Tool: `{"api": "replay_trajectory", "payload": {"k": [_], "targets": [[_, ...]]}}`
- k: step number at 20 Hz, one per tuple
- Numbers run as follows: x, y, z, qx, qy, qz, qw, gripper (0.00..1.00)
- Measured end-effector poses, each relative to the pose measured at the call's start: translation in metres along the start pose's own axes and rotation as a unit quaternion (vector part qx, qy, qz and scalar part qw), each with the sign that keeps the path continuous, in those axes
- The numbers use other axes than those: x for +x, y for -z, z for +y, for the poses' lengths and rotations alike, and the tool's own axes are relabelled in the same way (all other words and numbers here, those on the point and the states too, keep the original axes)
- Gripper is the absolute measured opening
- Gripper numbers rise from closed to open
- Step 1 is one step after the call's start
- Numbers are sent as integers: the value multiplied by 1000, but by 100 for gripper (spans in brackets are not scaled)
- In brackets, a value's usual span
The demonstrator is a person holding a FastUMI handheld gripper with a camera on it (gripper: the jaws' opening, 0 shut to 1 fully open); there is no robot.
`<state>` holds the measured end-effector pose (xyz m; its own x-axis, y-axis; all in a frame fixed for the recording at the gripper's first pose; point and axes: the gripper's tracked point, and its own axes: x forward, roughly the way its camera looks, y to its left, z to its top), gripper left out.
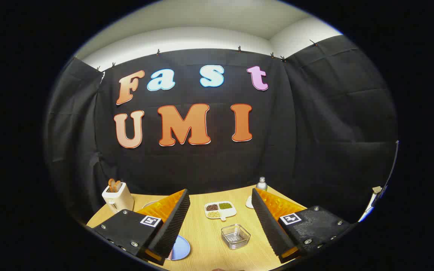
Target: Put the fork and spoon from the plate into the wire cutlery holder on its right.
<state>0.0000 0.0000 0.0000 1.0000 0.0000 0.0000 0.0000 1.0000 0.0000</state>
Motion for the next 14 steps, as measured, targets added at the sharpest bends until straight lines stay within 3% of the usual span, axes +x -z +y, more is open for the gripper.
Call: {"api": "replay_trajectory", "payload": {"k": [14], "targets": [[17,51,60,7,-51,38,998,98]]}}
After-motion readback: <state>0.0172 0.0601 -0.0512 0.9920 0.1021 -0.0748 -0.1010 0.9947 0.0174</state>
